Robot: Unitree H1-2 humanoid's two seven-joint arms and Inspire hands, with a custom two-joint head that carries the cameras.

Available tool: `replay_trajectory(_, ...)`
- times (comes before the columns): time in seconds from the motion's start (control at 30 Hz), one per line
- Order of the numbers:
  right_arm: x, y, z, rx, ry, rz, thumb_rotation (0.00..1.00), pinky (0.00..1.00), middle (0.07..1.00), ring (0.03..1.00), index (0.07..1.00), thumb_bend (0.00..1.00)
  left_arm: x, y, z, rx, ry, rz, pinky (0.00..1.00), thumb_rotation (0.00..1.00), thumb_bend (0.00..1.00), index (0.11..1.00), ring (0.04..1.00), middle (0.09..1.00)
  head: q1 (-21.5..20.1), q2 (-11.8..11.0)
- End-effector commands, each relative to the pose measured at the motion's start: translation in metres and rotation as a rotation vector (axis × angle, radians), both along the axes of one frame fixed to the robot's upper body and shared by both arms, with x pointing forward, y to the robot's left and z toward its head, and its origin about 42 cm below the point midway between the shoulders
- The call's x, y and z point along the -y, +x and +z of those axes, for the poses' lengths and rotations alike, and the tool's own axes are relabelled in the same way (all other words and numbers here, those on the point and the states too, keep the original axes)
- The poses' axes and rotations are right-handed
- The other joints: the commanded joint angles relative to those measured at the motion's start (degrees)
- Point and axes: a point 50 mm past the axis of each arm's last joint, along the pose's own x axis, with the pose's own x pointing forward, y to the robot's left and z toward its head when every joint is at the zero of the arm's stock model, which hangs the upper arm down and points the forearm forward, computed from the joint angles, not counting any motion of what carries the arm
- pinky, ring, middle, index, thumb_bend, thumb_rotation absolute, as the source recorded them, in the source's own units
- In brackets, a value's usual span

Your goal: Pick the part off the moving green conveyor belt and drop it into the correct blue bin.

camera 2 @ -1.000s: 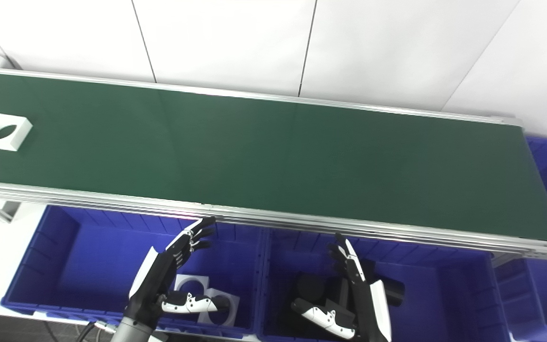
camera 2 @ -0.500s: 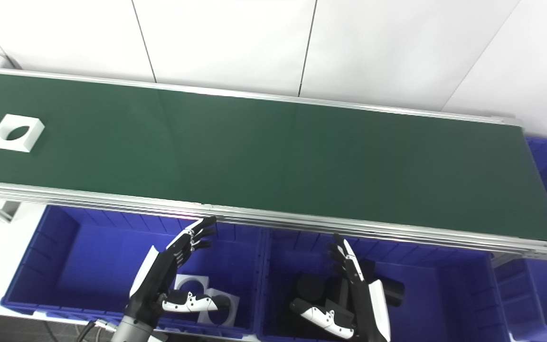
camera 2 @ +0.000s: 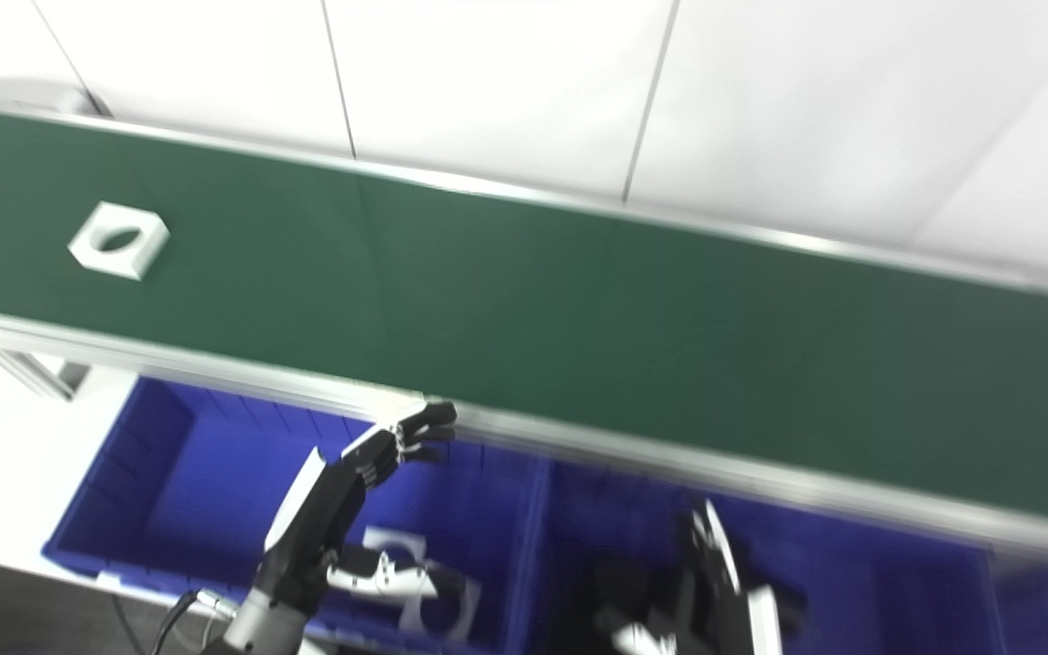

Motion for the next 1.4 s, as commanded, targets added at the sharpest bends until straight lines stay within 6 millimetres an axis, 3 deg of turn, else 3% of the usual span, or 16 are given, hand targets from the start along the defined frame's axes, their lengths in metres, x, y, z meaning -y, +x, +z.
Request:
replay_trajectory(0.0, -0.001, 0.004, 0.008, 0.083, 0.017, 0.005, 0.52, 0.78, 0.87, 0.834, 0.95, 0.81, -0.007, 0.009, 0.02, 0.077, 0.033, 0.001, 0.73, 0.21, 0.97, 0.856, 0.826, 0.856, 0.0, -0.4)
replay_trajectory(0.4, -0.002, 0.008, 0.005, 0.091, 0.011, -0.006, 0.5, 0.77, 0.87, 0.825, 0.941, 0.8, -0.053, 0.057, 0.047, 0.208, 0.172, 0.015, 0.73, 0.25, 0.98, 0.871, 0.837, 0.879, 0.5, -2.0)
replay_trajectory(0.53, -0.002, 0.009, 0.004, 0.092, 0.026, -0.014, 0.48, 0.76, 0.863, 0.819, 0.938, 0.8, -0.063, 0.068, 0.057, 0.218, 0.189, 0.022, 0.84, 0.24, 0.95, 0.894, 0.905, 0.914, 0.5, -2.2)
replay_trajectory(0.63, 0.0, 0.011, 0.004, 0.097, 0.016, -0.017, 0.48, 0.73, 0.858, 0.807, 0.934, 0.81, -0.07, 0.077, 0.064, 0.248, 0.235, 0.028, 0.85, 0.26, 0.92, 0.911, 0.919, 0.926, 0.5, -2.5)
replay_trajectory(0.97, 0.005, 0.011, 0.002, 0.102, 0.005, -0.022, 0.49, 0.71, 0.845, 0.787, 0.917, 0.82, -0.097, 0.101, 0.075, 0.255, 0.376, 0.062, 0.86, 0.22, 0.85, 0.949, 0.94, 0.965, -1.8, -2.7)
replay_trajectory(1.37, 0.005, 0.012, 0.003, 0.102, 0.01, -0.004, 0.49, 0.72, 0.848, 0.802, 0.911, 0.83, -0.134, 0.133, 0.079, 0.244, 0.54, 0.108, 0.87, 0.2, 0.85, 0.947, 0.937, 0.953, -0.8, -2.0)
